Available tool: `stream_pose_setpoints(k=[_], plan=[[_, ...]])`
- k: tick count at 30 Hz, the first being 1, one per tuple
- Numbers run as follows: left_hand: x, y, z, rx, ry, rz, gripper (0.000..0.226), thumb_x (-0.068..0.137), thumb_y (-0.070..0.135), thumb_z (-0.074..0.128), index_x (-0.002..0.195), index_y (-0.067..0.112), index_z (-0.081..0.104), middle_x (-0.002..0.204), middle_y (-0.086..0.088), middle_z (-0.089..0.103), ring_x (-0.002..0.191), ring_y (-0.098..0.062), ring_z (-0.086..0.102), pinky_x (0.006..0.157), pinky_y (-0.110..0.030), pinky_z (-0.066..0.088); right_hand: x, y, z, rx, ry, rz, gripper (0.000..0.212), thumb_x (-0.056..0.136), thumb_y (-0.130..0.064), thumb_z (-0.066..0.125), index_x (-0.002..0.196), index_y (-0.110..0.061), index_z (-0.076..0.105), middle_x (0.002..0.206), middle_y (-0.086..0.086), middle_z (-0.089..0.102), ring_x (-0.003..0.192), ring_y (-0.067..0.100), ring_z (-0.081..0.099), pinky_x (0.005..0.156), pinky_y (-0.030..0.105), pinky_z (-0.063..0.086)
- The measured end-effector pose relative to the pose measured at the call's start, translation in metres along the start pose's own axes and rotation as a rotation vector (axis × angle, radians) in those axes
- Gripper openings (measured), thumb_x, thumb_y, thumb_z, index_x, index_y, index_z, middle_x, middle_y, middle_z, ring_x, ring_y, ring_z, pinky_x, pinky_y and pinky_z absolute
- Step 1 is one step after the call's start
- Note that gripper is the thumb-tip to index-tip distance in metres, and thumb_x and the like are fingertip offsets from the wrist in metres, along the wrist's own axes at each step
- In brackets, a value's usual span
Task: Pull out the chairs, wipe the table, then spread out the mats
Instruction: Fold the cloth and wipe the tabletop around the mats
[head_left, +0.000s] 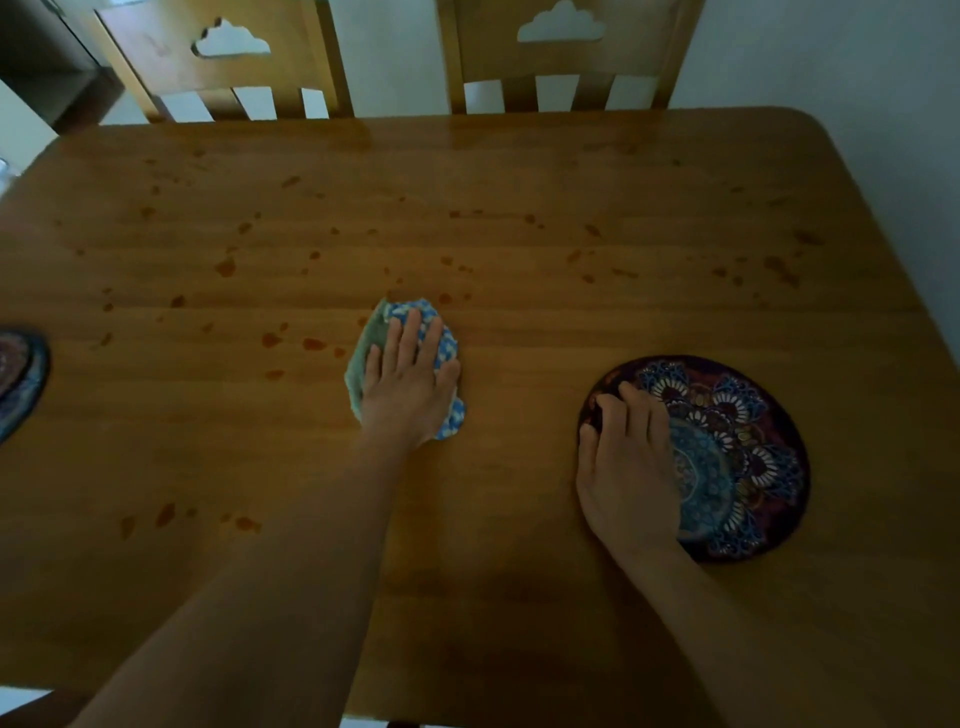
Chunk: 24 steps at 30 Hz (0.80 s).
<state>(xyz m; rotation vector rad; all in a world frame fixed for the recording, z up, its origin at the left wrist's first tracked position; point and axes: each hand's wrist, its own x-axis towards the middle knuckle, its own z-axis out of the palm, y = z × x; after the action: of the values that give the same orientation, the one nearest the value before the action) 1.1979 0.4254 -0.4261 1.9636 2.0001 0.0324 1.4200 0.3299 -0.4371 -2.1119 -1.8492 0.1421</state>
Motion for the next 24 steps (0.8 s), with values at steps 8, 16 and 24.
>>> stream_pose_setpoints(k=[8,16,24], plan=[[-0.066,0.042,0.021,-0.128,-0.056,-0.046,0.06,0.104,0.046,0.018,0.153,0.031,-0.013,0.158,0.009,-0.027,0.145,-0.013,-0.026,0.117,-0.037,-0.014,0.001,0.002,-0.001,0.051,-0.032,-0.024,0.031,0.102,-0.024,0.038,0.123,-0.005,0.05,0.14,0.018,0.043,0.133,0.037,0.034,0.11,0.05,0.034],[-0.106,0.017,0.006,-0.887,-0.068,0.004,0.059,0.091,-0.011,0.043,0.143,0.018,0.046,0.154,0.011,0.029,0.146,-0.009,0.021,0.119,-0.03,0.022,-0.014,-0.031,-0.039,0.12,-0.319,-0.276,0.056,0.098,-0.058,0.034,0.139,-0.022,0.045,0.145,0.001,0.041,0.138,0.024,0.032,0.114,0.04,0.025],[-0.112,0.01,-0.006,-0.477,0.063,-0.035,0.021,0.094,0.011,0.059,0.112,0.019,0.066,0.113,0.0,0.06,0.112,-0.022,0.056,0.086,-0.03,0.048,-0.007,-0.069,-0.055,0.539,-0.502,0.046,0.013,0.1,-0.023,0.051,0.11,-0.02,0.059,0.107,0.001,0.059,0.087,0.015,0.057,0.068,0.027,0.042]])
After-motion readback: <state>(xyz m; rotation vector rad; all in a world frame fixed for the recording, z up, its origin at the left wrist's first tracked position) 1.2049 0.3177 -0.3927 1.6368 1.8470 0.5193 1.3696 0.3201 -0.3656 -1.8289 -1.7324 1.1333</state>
